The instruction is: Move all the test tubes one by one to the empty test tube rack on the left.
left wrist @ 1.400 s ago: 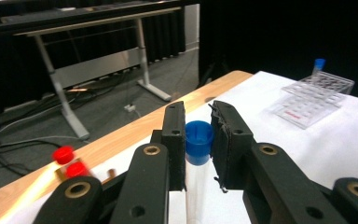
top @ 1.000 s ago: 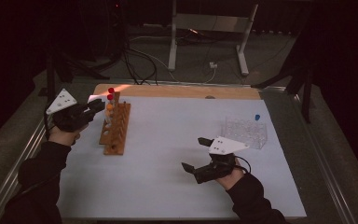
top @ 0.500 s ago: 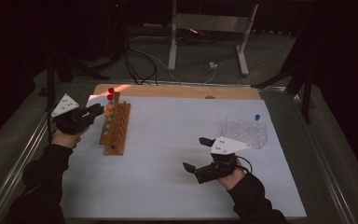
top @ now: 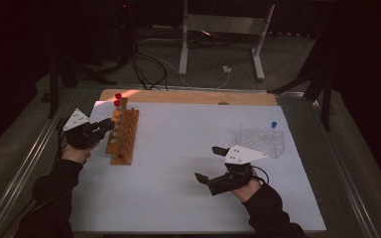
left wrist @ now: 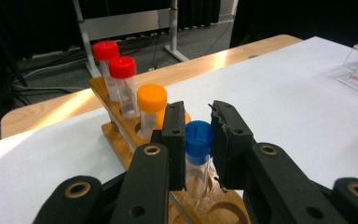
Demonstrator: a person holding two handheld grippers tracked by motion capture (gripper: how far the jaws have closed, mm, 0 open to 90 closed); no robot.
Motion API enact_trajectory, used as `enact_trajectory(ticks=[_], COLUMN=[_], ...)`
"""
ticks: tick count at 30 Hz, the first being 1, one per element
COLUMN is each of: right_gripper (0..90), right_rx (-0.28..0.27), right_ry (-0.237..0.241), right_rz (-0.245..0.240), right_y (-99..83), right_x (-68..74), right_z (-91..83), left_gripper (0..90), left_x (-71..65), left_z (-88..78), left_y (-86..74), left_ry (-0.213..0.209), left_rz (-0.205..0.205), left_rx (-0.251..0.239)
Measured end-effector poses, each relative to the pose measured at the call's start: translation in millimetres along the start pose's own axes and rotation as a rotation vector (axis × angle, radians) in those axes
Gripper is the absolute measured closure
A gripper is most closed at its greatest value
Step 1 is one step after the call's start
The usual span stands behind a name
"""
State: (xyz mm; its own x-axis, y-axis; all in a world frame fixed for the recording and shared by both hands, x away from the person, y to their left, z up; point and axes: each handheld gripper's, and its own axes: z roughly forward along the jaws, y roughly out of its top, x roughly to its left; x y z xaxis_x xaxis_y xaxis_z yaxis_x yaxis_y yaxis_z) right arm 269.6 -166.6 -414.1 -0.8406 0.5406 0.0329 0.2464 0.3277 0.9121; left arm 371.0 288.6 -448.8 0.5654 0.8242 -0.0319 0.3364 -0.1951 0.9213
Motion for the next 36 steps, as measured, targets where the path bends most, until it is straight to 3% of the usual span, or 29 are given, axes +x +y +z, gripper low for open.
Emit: enact_trajectory(ticks=[11, 16, 22, 26, 30, 36], right_gripper=[2.3, 2.3, 2.3, 2.3, 2.3, 2.3], right_rx=[0.005, -0.003, -0.018, -0.049, -0.075, -0.076], right_ry=[0.001, 0.001, -0.004, -0.037, -0.111, -0.251], right_rz=[0.001, 0.012, 0.01, 0.008, 0.018, 0.066], right_y=[-0.8, -0.3, 0.5, 1.2, 0.9, -0.9], right_x=[0.0, -2.3, -12.5, -25.5, -44.6, -76.9], right_z=[0.3, -2.6, -10.9, -22.6, -39.0, -67.9], left_gripper=[76.1, 53.6, 23.5, 11.0, 4.2, 1.8], left_x=[0.8, -2.1, -14.1, -27.9, -42.6, -61.7], left_z=[2.2, -4.7, -18.1, -25.1, -30.2, -32.3], left_y=[-5.7, 0.1, 11.2, 17.2, 20.4, 18.8], left_ry=[-0.026, -0.039, -0.097, -0.148, -0.199, -0.274], left_rz=[-0.026, -0.026, -0.01, 0.007, 0.032, 0.044], left_rx=[-0.003, -0.026, -0.055, -0.06, -0.069, -0.078])
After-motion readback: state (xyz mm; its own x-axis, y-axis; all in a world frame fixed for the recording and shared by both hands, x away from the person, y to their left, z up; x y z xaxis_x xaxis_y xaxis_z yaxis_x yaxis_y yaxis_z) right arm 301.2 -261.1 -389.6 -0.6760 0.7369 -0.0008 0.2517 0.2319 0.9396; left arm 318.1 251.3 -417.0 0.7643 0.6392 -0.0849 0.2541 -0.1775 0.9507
